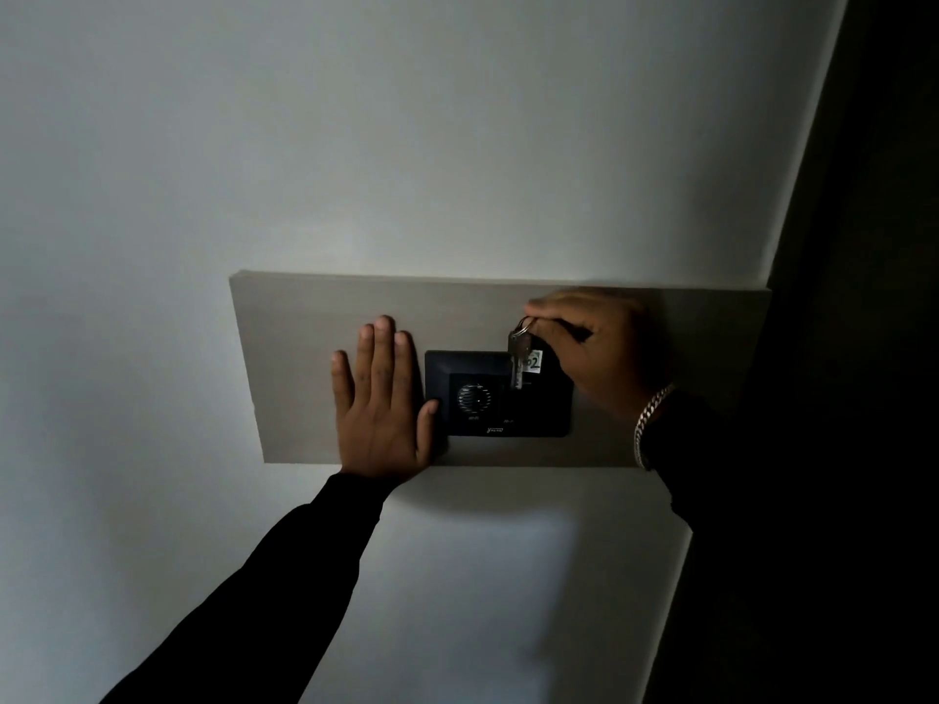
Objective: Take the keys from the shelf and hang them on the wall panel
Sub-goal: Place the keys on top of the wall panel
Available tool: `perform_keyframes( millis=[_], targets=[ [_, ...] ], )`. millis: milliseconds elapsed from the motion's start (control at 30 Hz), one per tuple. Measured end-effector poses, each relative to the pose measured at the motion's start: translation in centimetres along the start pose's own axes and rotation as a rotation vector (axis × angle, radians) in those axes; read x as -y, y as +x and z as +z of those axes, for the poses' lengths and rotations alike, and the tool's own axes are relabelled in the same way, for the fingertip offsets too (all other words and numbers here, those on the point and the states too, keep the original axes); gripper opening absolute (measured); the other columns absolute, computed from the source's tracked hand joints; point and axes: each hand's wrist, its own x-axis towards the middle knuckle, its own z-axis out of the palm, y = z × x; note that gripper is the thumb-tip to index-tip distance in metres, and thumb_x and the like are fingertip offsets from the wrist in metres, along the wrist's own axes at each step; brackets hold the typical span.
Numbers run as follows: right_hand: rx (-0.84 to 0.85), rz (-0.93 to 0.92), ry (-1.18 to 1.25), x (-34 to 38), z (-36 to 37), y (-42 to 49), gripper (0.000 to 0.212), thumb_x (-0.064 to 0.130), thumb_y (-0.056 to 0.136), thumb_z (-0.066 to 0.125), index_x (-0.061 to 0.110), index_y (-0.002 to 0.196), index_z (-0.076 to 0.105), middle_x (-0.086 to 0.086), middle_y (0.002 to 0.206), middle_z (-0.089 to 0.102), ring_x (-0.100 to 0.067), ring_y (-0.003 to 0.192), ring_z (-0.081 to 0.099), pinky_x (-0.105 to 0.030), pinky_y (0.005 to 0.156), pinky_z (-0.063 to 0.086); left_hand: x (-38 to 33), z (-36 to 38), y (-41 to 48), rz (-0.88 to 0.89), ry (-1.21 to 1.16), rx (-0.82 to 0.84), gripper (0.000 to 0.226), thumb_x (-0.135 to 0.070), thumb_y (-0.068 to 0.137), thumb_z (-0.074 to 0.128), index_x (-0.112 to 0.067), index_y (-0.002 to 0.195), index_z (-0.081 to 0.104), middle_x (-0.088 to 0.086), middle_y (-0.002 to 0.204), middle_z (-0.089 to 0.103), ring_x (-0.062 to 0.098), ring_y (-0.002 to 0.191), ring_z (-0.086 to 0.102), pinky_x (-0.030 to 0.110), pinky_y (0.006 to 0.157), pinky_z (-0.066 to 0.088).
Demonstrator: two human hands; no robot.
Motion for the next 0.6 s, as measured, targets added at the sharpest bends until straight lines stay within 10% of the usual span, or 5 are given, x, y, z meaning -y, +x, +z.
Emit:
perform_keyframes(
  millis=[400, 600],
  targets=[
    [-0.065, -0.07, -0.018, -1.5, 1.4, -0.8, 0.016, 0.002, 0.084, 0.068, -0.004, 0.098, 0.074, -0.015, 0.092, 0.073, -0.014, 0.084, 0.065, -0.012, 0.082, 0.049, 0.3, 0.1, 1.3, 0.058, 0.009, -0.03, 0.074, -0.045, 0.096, 0.024, -0.001, 0.155, 0.013, 0.018, 0.164, 0.011, 0.033, 0.155, 0.005, 0.056, 0.125, 0.002],
    [-0.161, -0.113, -0.063, -1.9, 2.6, -1.9, 0.009, 0.004, 0.082, 0.072, 0.002, 0.09, 0.077, -0.011, 0.087, 0.076, -0.025, 0.08, 0.067, -0.031, 0.076, 0.052, 0.2, 0.2, 1.1, 0.051, 0.032, -0.034, 0.074, -0.045, 0.095, 0.024, -0.001, 0.154, 0.015, 0.018, 0.163, 0.014, 0.031, 0.155, 0.005, 0.057, 0.124, 0.008]
  ],
)
